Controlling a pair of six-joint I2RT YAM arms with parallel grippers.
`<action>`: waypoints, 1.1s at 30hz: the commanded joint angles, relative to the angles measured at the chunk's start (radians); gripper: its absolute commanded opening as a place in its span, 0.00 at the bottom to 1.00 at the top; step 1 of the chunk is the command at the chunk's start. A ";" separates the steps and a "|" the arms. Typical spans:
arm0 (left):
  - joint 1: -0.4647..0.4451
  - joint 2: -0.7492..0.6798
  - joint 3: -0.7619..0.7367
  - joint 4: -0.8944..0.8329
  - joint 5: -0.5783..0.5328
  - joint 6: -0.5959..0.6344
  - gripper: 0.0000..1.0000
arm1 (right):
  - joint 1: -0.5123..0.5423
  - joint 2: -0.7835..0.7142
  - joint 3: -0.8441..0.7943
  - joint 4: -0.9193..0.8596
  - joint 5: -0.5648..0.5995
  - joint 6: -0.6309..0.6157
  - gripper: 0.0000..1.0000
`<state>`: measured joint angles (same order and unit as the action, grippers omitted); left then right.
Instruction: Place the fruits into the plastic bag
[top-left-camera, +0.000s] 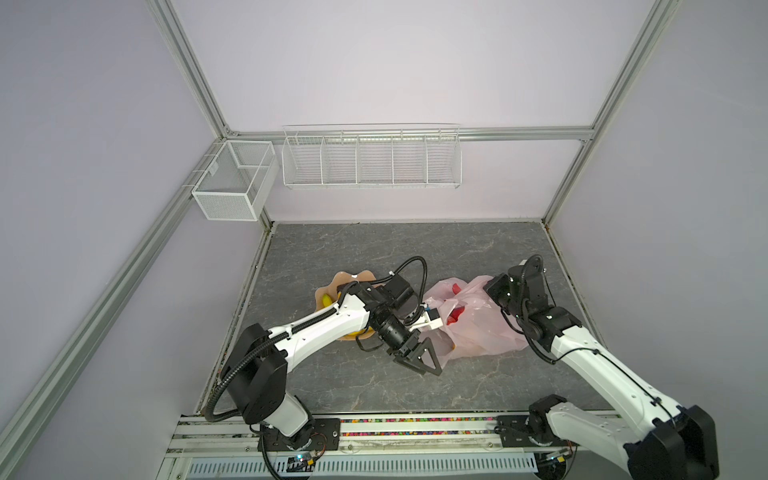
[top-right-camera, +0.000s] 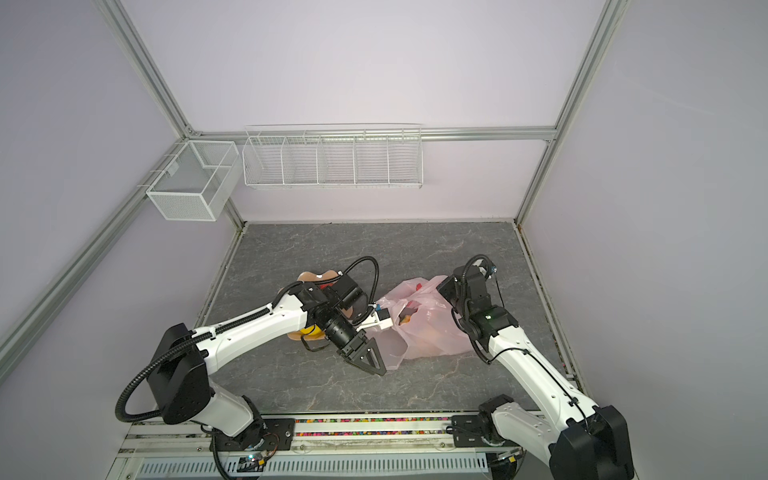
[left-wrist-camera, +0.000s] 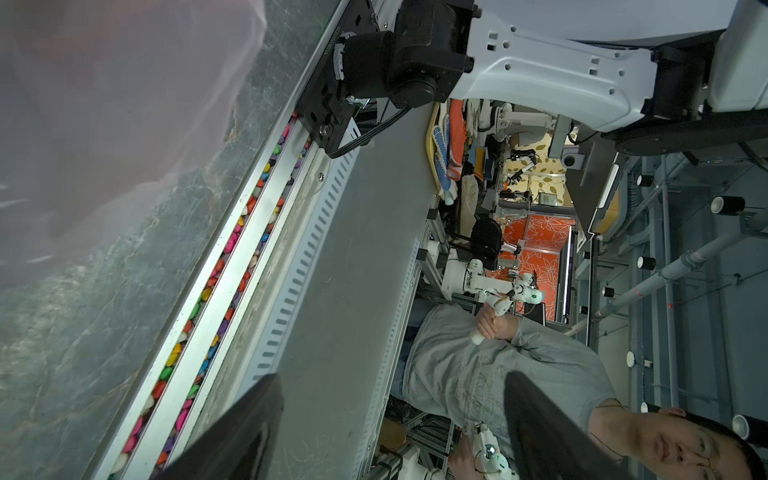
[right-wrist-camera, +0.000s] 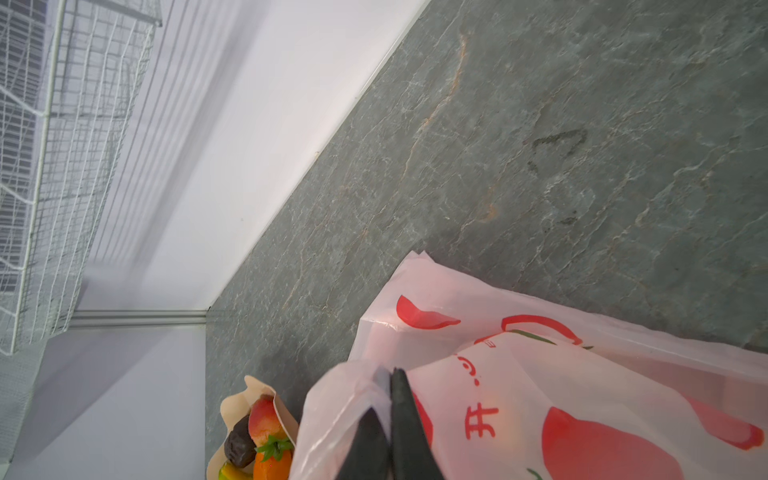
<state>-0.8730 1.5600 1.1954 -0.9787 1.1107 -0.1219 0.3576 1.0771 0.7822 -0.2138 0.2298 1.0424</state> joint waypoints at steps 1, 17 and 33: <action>0.007 -0.028 0.052 -0.058 -0.113 0.057 0.81 | -0.047 0.010 0.066 -0.064 -0.013 -0.065 0.06; 0.289 -0.217 -0.041 0.327 -0.650 -0.348 0.83 | -0.097 -0.299 -0.028 -0.340 0.167 -0.083 0.06; 0.391 -0.144 0.008 0.151 -1.098 -0.488 0.79 | -0.001 -0.406 -0.109 -0.311 0.027 -0.038 0.06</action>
<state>-0.4831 1.3712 1.1675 -0.7803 0.0681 -0.5838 0.3317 0.6888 0.6903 -0.5270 0.2729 0.9981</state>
